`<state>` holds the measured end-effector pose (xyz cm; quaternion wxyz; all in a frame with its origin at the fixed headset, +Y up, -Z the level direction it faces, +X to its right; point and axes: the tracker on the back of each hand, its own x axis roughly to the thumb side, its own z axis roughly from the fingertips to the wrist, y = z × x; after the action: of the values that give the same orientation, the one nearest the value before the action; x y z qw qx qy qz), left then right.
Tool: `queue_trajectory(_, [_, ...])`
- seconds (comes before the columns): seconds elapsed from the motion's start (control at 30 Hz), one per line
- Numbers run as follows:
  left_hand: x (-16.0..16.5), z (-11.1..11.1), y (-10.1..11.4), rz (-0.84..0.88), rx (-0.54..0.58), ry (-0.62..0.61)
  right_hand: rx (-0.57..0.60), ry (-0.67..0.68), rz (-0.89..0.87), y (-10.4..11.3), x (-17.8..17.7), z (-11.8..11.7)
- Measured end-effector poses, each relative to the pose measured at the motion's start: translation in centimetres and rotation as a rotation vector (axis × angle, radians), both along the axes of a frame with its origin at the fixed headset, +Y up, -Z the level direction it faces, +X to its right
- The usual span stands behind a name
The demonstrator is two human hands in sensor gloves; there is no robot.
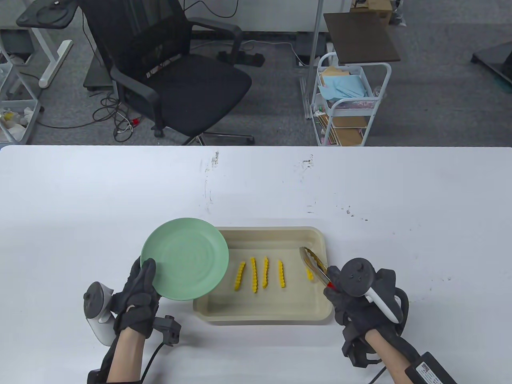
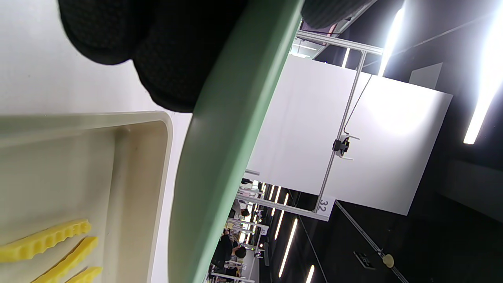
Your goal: Hold plate and receive fries gripped by tongs from baking tray
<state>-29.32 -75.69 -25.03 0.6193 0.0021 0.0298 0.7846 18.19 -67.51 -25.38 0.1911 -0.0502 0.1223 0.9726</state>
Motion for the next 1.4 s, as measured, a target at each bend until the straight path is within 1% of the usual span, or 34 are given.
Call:
queue_trajectory(0.1, [0.1, 0.0, -0.1, -0.002, -0.006, -0.010, 0.031, 0.012, -0.098, 1.7, -0.5, -0.2])
queue_trajectory(0.23, [0.5, -0.2, -0.3, -0.003, -0.021, -0.029, 0.082, 0.080, -0.198, 4.3, -2.9, -0.3])
queue_trajectory(0.3, [0.6, -0.2, -0.4, -0.009, -0.033, -0.040, 0.101, 0.132, -0.243, 5.6, -4.8, -0.3])
queue_trajectory(0.33, [0.7, -0.2, -0.4, -0.011, -0.036, -0.046, 0.100, 0.150, -0.250, 5.9, -5.6, -0.4])
queue_trajectory(0.4, [0.9, -0.2, -0.6, -0.016, -0.056, -0.072, 0.093, 0.212, -0.248, 6.6, -8.3, -0.6])
queue_trajectory(0.53, [1.2, -0.3, -0.8, -0.019, -0.078, -0.108, 0.079, 0.279, -0.166, 6.6, -11.8, -0.9])
queue_trajectory(0.57, [1.3, -0.4, -0.8, -0.019, -0.079, -0.117, 0.083, 0.296, -0.119, 6.3, -13.0, -1.1])
queue_trajectory(0.73, [1.5, -0.4, -0.8, -0.018, -0.081, -0.138, 0.107, 0.319, 0.013, 5.5, -15.4, -1.7])
queue_trajectory(0.93, [1.5, -0.4, -0.8, -0.026, -0.066, -0.145, 0.106, 0.337, 0.092, 4.6, -16.8, -2.2])
queue_trajectory(1.1, [1.5, -0.4, -0.7, -0.013, -0.057, -0.136, 0.128, 0.363, 0.151, 4.5, -17.0, -2.1])
queue_trajectory(1.27, [1.4, -0.4, -0.7, -0.019, -0.055, -0.127, 0.155, 0.337, 0.094, 5.3, -15.8, -1.9])
queue_trajectory(1.4, [1.3, -0.4, -0.7, -0.022, -0.055, -0.116, 0.167, 0.265, 0.080, 5.8, -13.3, -2.0])
